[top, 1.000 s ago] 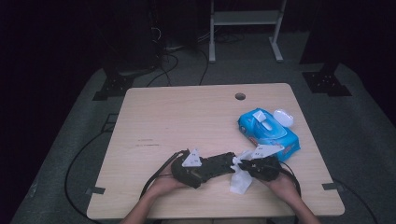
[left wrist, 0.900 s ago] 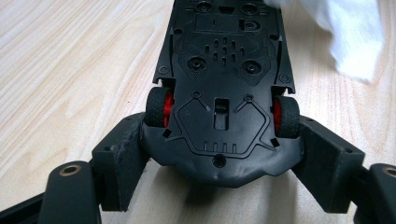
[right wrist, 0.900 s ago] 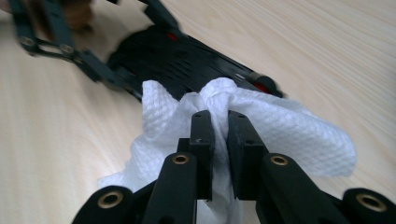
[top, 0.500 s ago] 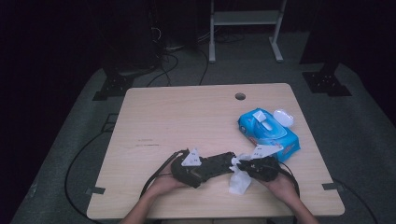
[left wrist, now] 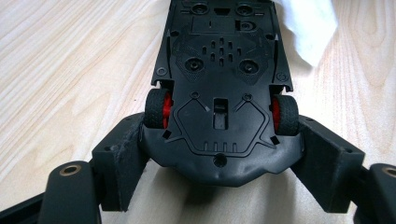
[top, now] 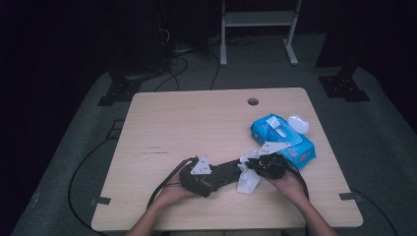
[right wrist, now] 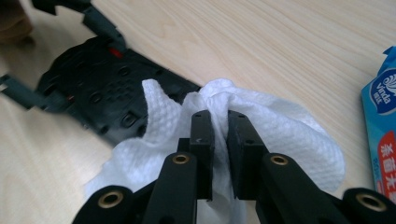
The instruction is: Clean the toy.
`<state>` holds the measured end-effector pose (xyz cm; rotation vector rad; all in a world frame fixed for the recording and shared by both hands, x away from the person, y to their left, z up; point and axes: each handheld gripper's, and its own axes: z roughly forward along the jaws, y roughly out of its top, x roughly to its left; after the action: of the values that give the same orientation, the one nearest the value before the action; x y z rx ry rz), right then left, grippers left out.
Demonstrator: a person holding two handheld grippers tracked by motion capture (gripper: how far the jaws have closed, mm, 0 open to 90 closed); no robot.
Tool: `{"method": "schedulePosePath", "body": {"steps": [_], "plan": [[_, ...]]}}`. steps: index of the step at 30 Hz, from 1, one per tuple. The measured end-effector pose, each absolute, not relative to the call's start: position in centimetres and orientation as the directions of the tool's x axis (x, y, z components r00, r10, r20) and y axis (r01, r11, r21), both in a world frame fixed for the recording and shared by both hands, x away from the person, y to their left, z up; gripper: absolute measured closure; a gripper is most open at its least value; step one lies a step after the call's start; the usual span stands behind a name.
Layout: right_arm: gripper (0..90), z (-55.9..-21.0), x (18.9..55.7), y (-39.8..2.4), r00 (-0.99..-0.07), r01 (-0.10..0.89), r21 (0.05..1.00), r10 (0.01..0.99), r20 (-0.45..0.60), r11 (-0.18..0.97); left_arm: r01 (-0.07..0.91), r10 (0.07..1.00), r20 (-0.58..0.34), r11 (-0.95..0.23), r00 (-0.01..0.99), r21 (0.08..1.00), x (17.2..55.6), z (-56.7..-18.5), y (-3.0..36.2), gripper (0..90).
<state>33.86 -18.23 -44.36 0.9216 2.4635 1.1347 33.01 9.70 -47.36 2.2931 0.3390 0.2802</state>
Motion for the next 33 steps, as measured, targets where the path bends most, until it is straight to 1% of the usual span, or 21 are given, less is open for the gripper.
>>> {"method": "schedulePosePath", "body": {"steps": [1,6,11,15,18,22,27,30,33], "plan": [[80.4,-44.6,34.5,-17.8,-0.756,0.44,0.756,0.654,0.021,0.484,0.163,0.333,0.085,-0.649,0.939,0.743,33.0,-47.4,9.7,23.7],[80.4,-44.6,34.8,-17.7,-0.757,0.44,0.751,0.653,0.017,0.491,0.166,0.336,0.084,-0.649,0.938,0.743,33.1,-47.3,9.9,23.6],[80.4,-44.7,33.4,-19.1,-0.755,0.443,0.742,0.656,0.005,0.504,0.157,0.324,0.088,-0.657,0.942,0.737,33.1,-47.3,9.9,23.6],[80.4,-44.4,32.9,-18.9,-0.764,0.43,0.75,0.645,0.006,0.502,0.155,0.322,0.09,-0.66,0.942,0.735,33.0,-47.3,9.7,23.6],[80.4,-44.1,32.9,-17.6,-0.783,0.41,0.758,0.621,0.008,0.507,0.157,0.326,0.088,-0.654,0.941,0.74,33.0,-47.3,9.6,23.6],[80.4,-44.1,33.1,-14.6,-0.819,0.375,0.757,0.574,0.001,0.535,0.157,0.325,0.089,-0.654,0.941,0.74,33.0,-47.4,9.6,23.6],[80.4,-44.2,33.1,-10.9,-0.85,0.329,0.747,0.526,-0.033,0.578,0.153,0.321,0.094,-0.665,0.943,0.731,33.0,-47.5,9.7,23.6],[80.4,-44.1,33.6,-10.4,-0.844,0.325,0.742,0.534,-0.052,0.586,0.151,0.323,0.097,-0.661,0.941,0.735,32.9,-47.5,9.6,23.6],[80.4,-44.1,34.5,-11.4,-0.823,0.356,0.746,0.567,-0.036,0.563,0.151,0.322,0.095,-0.66,0.942,0.736,32.9,-47.5,9.7,23.7]]}}
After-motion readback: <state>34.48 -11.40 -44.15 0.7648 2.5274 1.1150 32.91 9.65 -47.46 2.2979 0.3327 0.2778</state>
